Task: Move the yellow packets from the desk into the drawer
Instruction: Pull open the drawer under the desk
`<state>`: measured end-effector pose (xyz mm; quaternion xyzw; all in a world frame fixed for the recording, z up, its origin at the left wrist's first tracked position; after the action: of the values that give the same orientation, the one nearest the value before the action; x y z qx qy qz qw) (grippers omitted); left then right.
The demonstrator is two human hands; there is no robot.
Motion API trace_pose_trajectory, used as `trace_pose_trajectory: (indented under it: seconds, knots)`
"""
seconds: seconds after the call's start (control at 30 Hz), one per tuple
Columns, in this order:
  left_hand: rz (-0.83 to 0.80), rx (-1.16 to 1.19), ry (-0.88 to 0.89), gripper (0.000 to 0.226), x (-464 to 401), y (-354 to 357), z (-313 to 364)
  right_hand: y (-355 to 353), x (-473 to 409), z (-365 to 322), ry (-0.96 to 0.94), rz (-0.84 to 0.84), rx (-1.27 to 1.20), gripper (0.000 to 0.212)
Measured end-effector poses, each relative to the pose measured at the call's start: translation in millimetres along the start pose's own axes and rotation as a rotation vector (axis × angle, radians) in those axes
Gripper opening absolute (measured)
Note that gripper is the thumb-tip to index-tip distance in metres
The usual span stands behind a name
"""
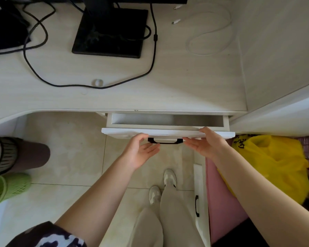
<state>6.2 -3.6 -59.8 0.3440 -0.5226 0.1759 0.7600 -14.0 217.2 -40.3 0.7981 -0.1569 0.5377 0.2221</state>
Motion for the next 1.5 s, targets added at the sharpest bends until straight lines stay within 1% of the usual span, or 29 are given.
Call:
trace_pose_trajectory:
  seconds: [0.07,0.1,0.13,0.17,0.27,0.33,0.47,0.5,0.57,0.67,0.83,1.03,1.13,1.23,1.37,1.5]
  knots:
    - [-0.001,0.102,-0.011,0.066,5,0,2,-1,4,5,0.0,0.005,0.006,0.016]
    - [0.017,0.131,-0.009,0.077,9,-1,3,-3,6,9,0.005,0.011,0.019,0.015]
    - [0.044,0.145,0.0,0.082,11,-4,3,-4,8,12,0.012,0.016,0.037,0.015]
    - [0.071,0.149,0.016,0.082,12,-9,4,-6,10,16,0.023,0.023,0.055,0.015]
    - [0.127,0.196,0.056,0.066,15,-23,9,-11,17,28,0.046,0.036,0.049,0.013]
    - [0.157,0.21,0.05,0.052,19,-33,9,-15,24,35,0.056,0.048,0.002,0.019]
    - [0.176,0.154,0.054,0.017,34,-47,0,-26,34,58,0.083,0.053,-0.083,0.029]
    - [0.178,0.151,0.052,0.01,37,-51,-4,-30,36,63,0.092,0.063,-0.095,0.032]
    - [0.193,0.154,0.046,0.006,44,-59,-11,-39,39,74,0.109,0.094,-0.122,0.037]
    - [0.197,0.156,0.034,0.005,51,-70,-23,-49,46,87,0.13,0.116,-0.142,0.034]
    - [0.201,0.165,0.01,0.006,61,-87,-40,-57,59,109,0.155,0.128,-0.142,0.036]
    - [0.214,0.174,-0.004,0.005,73,-108,-58,-64,75,131,0.175,0.124,-0.156,0.021]
    - [0.209,0.17,-0.007,0.007,77,-115,-66,-71,78,139,0.174,0.135,-0.144,0.025]
    - [0.186,0.162,0.001,0.007,79,-116,-69,-72,82,141,0.157,0.135,-0.105,0.012]
    - [0.193,0.144,0.006,0.02,79,-121,-69,-79,88,139,0.109,0.163,-0.046,0.006]
    - [0.191,0.13,0.02,0.033,84,-126,-69,-90,96,140,0.055,0.215,0.023,0.017]
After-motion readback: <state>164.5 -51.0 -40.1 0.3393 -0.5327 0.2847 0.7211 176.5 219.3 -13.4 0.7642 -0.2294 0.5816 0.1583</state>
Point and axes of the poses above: each hand's wrist, its own x-axis away from the middle knuckle, its own y-axis out of the palm, z = x × y, the point moved 10 cm from there along -x, towards the middle knuckle, and after that the axes turned 7 degrees about x, right-handed, at the moved point
